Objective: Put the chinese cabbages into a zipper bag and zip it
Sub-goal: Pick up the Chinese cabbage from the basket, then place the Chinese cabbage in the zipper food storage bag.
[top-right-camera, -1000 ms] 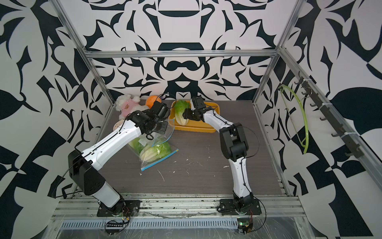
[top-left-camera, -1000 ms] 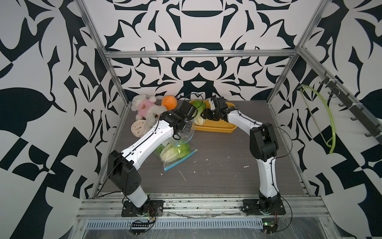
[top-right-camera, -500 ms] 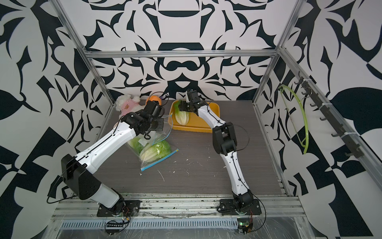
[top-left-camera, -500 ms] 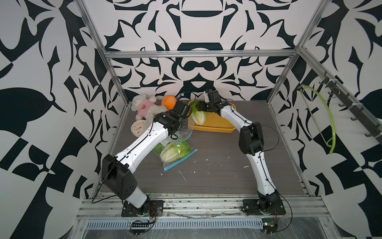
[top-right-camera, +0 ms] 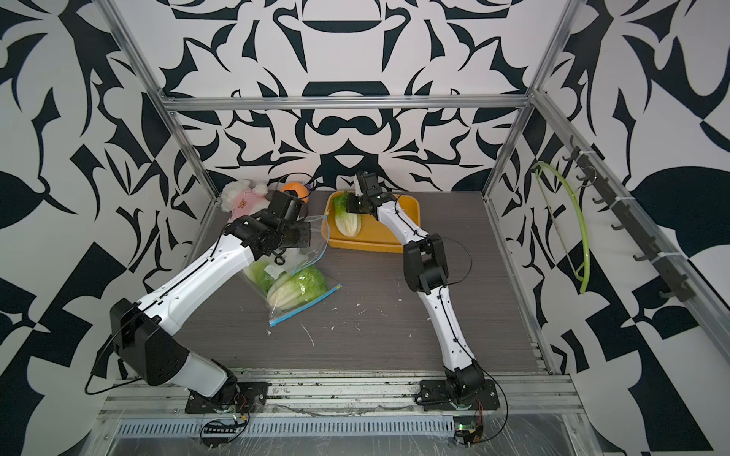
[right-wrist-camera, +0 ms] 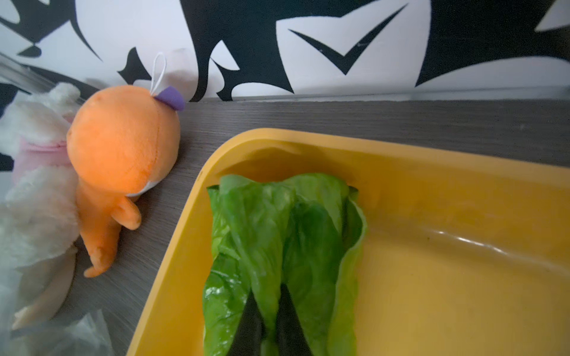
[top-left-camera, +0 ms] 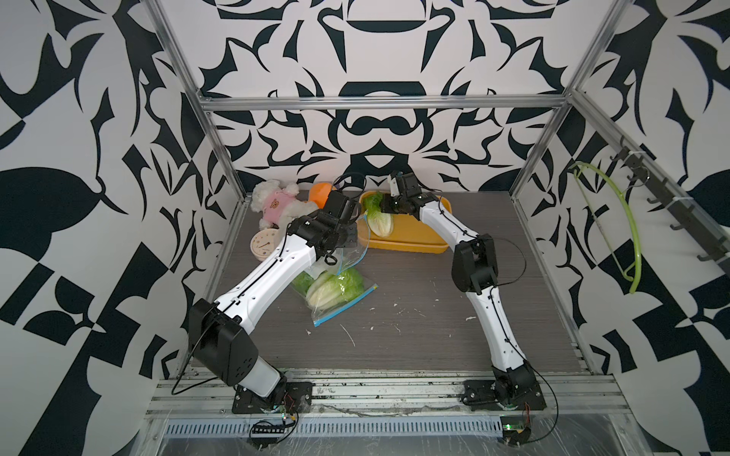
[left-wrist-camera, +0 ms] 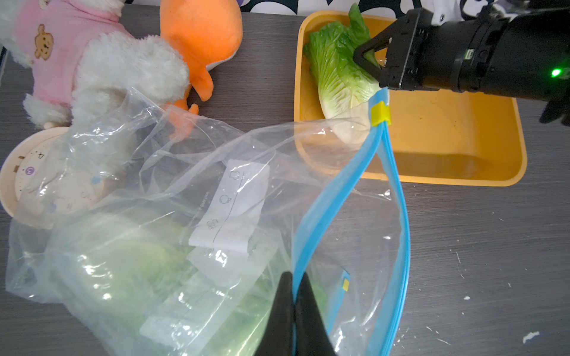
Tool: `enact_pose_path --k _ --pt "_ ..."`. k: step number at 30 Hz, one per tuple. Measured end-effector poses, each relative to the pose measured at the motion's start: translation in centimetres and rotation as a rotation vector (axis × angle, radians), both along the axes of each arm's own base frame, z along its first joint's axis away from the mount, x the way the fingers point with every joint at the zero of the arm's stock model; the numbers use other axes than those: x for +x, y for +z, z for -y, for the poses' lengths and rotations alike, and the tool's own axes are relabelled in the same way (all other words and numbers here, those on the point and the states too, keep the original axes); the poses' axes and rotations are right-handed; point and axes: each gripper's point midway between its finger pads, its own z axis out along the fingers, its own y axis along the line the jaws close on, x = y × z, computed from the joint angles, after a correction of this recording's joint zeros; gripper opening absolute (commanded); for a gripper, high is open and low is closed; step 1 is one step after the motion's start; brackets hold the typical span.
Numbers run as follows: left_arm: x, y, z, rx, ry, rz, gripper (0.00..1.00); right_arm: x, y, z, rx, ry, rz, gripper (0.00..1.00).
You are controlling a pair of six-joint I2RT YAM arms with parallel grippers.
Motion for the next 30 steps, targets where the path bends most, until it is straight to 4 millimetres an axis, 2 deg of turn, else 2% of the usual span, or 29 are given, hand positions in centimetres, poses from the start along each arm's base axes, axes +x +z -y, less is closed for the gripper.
enact_pose_path --k 5,7,10,14,17,21,27,30 --pt "-0.1 0.6 0.2 -0.051 0.024 0.005 0.00 -1.4 0.8 1.3 0.046 -0.009 -0.018 0.00" --pt "-0.3 1.0 0.4 -0.083 0.035 0.001 0.00 -2.3 1.8 2.1 0.075 -0.020 -0.020 0.00" --pt "-0.2 1.6 0.8 -0.135 0.058 0.000 0.00 -3.4 4.7 3.8 0.121 -0.041 0.014 0.00" --pt "-0.2 3.0 1.4 -0.206 0.076 -0.004 0.00 -5.1 10.5 6.4 0.184 -0.071 0.115 0.00" --pt "0.1 5.4 2.0 -0.261 0.075 0.019 0.00 -7.0 15.1 8.3 0.224 -0.088 0.202 0.00" --pt "0.4 8.2 2.8 -0.328 0.063 0.055 0.00 -10.5 21.0 9.4 0.285 -0.090 0.310 0.00" --pt "0.4 8.0 3.9 -0.377 0.045 0.015 0.00 -16.3 28.9 10.2 0.384 -0.072 0.461 0.00" --pt "0.3 7.7 4.5 -0.404 0.038 -0.010 0.00 -18.8 32.3 9.8 0.431 -0.050 0.532 0.00"
